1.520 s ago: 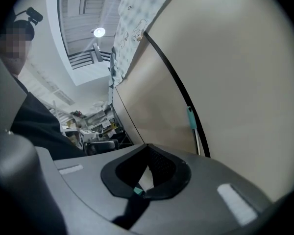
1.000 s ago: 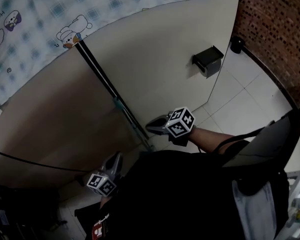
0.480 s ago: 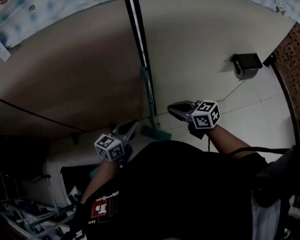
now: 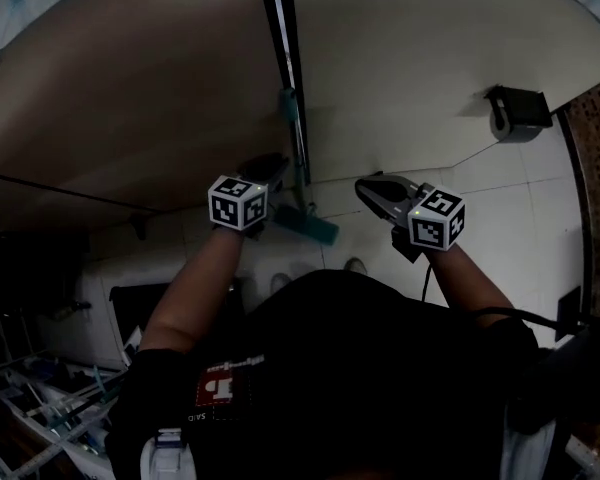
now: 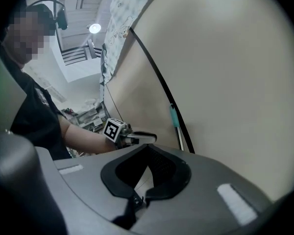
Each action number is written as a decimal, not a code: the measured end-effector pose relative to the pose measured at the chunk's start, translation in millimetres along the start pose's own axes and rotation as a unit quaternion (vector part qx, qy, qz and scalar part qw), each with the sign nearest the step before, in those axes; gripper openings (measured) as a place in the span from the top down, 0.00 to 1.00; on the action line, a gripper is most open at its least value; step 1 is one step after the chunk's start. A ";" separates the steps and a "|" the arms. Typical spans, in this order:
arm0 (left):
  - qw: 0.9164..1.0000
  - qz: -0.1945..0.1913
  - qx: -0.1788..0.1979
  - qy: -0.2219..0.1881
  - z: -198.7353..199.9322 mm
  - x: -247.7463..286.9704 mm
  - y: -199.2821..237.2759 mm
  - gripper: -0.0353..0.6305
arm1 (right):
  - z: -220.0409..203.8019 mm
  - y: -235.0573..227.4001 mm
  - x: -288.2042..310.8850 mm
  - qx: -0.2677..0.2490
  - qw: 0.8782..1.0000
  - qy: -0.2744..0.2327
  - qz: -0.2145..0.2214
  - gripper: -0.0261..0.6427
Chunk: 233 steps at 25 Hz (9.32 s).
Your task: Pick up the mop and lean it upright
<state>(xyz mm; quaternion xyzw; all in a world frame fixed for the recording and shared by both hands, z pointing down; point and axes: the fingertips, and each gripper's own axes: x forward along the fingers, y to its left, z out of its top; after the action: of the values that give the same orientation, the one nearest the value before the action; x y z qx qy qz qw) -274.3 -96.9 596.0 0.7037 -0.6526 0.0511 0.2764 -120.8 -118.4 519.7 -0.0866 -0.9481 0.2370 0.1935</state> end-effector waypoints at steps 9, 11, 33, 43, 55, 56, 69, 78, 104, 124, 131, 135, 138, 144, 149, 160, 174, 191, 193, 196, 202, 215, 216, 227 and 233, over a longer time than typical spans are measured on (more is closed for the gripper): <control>0.993 0.059 0.029 0.098 -37.4 78.5 39.8 0.72 | -17.4 -14.9 -25.9 0.019 1.000 -0.010 -0.011 0.94; 0.991 0.074 0.025 0.111 -46.7 86.8 46.8 0.71 | -22.8 -16.1 -32.3 0.022 1.000 -0.009 -0.015 0.94; 0.988 0.116 0.004 0.101 -64.7 77.4 50.0 0.81 | -49.5 -12.2 -67.0 0.025 0.999 0.011 -0.044 0.94; 0.988 0.089 0.026 0.121 -73.6 59.7 32.5 0.82 | -30.9 -2.3 -61.9 0.005 0.999 -0.001 -0.037 0.94; 0.988 0.037 0.124 0.081 -2.1 -14.9 -50.1 0.82 | 0.3 9.7 -63.5 -0.021 0.999 -0.024 -0.018 0.94; 0.988 0.029 0.131 0.073 12.1 -29.8 -58.2 0.82 | 3.9 18.8 -63.1 -0.022 0.999 -0.028 -0.018 0.94; 0.985 0.006 0.168 -0.051 191.3 -119.0 -101.5 0.82 | 64.2 36.5 -42.8 -0.080 0.995 -0.055 0.008 0.94; 0.974 -0.003 0.209 -0.091 283.8 -150.6 -139.0 0.82 | 77.3 40.0 -51.7 -0.094 0.993 -0.064 0.005 0.94; 0.962 0.020 0.218 -0.164 428.3 -208.2 -168.0 0.82 | 69.1 44.6 -75.1 -0.094 0.992 -0.080 -0.007 0.94; 0.962 0.024 0.220 -0.162 423.7 -211.7 -165.6 0.82 | 74.8 52.9 -70.0 -0.111 0.991 -0.070 -0.001 0.94; 0.964 0.021 0.219 -0.151 414.3 -208.3 -165.8 0.82 | 96.2 63.5 -65.5 -0.130 0.989 -0.072 0.006 0.94; 0.965 0.019 0.219 -0.144 407.5 -203.3 -168.7 0.82 | 139.0 72.9 -63.6 -0.152 0.984 -0.095 0.000 0.94; 0.966 0.015 0.220 -0.138 401.8 -198.8 -171.8 0.82 | 175.2 93.7 -57.0 -0.174 0.978 -0.115 0.010 0.94; 0.966 0.011 0.222 -0.130 391.1 -191.3 -178.1 0.82 | 219.7 141.4 -23.4 -0.245 0.963 -0.107 0.041 0.71; 0.966 0.006 0.225 -0.126 382.9 -187.3 -183.5 0.82 | 220.4 143.9 14.1 -0.265 0.961 -0.071 0.026 0.67; 0.975 0.008 0.195 -0.109 353.2 -191.3 -162.9 0.82 | 199.3 126.0 46.7 -0.267 0.963 -0.033 0.001 0.73; 0.974 0.011 0.199 -0.104 328.4 -191.3 -166.0 0.82 | 168.2 115.6 67.3 -0.283 0.958 0.021 -0.035 0.78; 0.990 0.022 0.124 -0.068 248.1 -143.1 -120.5 0.82 | 92.0 59.6 89.5 -0.260 0.959 0.076 -0.087 0.79; 0.990 0.015 0.126 -0.056 231.8 -133.2 -116.2 0.82 | 76.5 49.1 93.5 -0.257 0.959 0.088 -0.077 0.79; 0.992 -0.003 0.116 -0.041 198.6 -119.3 -109.9 0.81 | 42.9 34.9 98.8 -0.243 0.961 0.115 -0.063 0.79; 0.998 -0.016 0.060 -0.024 117.1 -107.0 -81.5 0.80 | -33.7 2.6 111.8 -0.209 0.959 0.185 -0.049 0.79; 0.996 0.010 -0.085 0.031 -66.7 -107.1 -36.5 0.80 | -135.1 -55.6 164.9 -0.184 0.944 0.274 -0.027 0.80; 0.997 0.021 -0.062 0.034 -72.6 -107.4 -32.1 0.80 | -139.6 -59.7 169.9 -0.184 0.942 0.278 -0.027 0.80; 0.997 0.053 -0.021 0.056 -111.3 -104.5 -17.8 0.88 | -178.8 -116.2 204.3 -0.168 0.931 0.321 -0.050 0.81; 0.996 0.053 -0.030 0.058 -112.9 -104.8 -14.3 0.88 | -181.3 -128.8 217.6 -0.150 0.938 0.309 -0.046 0.81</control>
<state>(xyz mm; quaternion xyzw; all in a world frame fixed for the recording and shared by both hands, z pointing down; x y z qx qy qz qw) -243.2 47.8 641.1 0.6554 -0.6729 0.0870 0.3317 -254.2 -99.7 800.2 -0.1400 -0.8693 0.0446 0.4720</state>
